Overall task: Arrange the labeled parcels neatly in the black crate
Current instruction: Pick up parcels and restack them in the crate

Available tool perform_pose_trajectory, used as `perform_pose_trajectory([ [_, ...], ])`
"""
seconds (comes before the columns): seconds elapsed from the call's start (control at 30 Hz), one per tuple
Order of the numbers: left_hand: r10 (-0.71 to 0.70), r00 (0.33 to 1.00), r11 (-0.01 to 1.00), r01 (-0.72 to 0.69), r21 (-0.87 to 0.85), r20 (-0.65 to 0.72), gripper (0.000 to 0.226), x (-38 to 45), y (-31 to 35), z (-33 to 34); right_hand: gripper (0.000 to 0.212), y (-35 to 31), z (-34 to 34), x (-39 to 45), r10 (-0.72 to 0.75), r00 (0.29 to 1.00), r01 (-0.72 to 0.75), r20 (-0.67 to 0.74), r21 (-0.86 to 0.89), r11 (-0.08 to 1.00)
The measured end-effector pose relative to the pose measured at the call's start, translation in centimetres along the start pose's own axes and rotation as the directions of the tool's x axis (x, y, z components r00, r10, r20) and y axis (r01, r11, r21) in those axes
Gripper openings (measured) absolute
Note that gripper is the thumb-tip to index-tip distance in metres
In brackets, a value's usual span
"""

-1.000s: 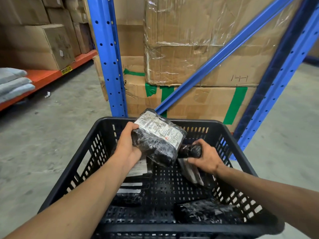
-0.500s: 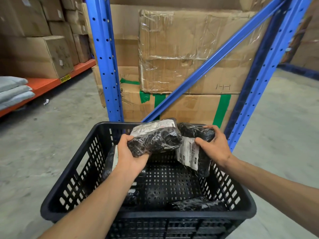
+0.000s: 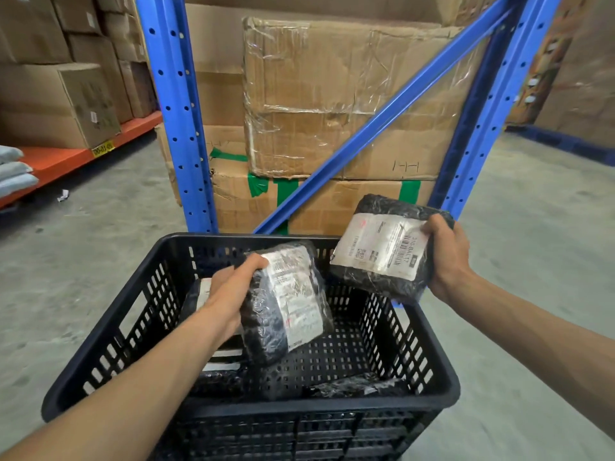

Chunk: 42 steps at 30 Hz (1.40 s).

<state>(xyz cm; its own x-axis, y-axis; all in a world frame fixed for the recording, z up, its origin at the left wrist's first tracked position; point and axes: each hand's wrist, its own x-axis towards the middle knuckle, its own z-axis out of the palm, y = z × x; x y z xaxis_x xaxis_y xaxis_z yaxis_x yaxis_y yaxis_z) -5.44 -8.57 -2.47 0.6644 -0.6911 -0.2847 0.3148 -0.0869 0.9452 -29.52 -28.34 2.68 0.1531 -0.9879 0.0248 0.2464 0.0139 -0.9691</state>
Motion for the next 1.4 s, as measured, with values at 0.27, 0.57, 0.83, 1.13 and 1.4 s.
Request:
perform_pose_trajectory([
  [0.27, -0.079, 0.985, 0.938, 0.022, 0.346, 0.152, 0.052, 2.5, -5.1, 4.9, 0.024, 1.1, -0.1, 1.1, 0.007, 0.998, -0.008, 0.066, 0.023, 1.000],
  [0.57, -0.246, 0.963, 0.902, 0.186, 0.389, 0.112, 0.079, 9.3, -9.4, 6.6, 0.019, 5.4, 2.0, 2.6, -0.135, 0.984, 0.153, 0.114, -0.164, 0.975],
  [0.83, -0.108, 0.991, 0.835, 0.135, 0.533, -0.081, 0.053, 11.2, -12.0, 6.5, 0.031, 8.3, 3.6, 2.7, -0.077, 0.984, 0.110, 0.162, -0.204, 0.973],
  [1.13, -0.163, 0.984, 0.663, 0.168, 0.730, -0.078, 0.094, 11.4, -13.8, 6.5, 0.014, 9.4, 3.4, 2.2, -0.069, 0.965, 0.128, 0.253, -0.225, 0.966],
  [1.4, -0.312, 0.950, 0.707, 0.227, 0.669, 0.007, 0.087, 11.0, -13.9, 5.4, 0.018, 9.1, 3.2, 1.5, -0.001, 0.963, 0.059, 0.271, -0.209, 0.976],
])
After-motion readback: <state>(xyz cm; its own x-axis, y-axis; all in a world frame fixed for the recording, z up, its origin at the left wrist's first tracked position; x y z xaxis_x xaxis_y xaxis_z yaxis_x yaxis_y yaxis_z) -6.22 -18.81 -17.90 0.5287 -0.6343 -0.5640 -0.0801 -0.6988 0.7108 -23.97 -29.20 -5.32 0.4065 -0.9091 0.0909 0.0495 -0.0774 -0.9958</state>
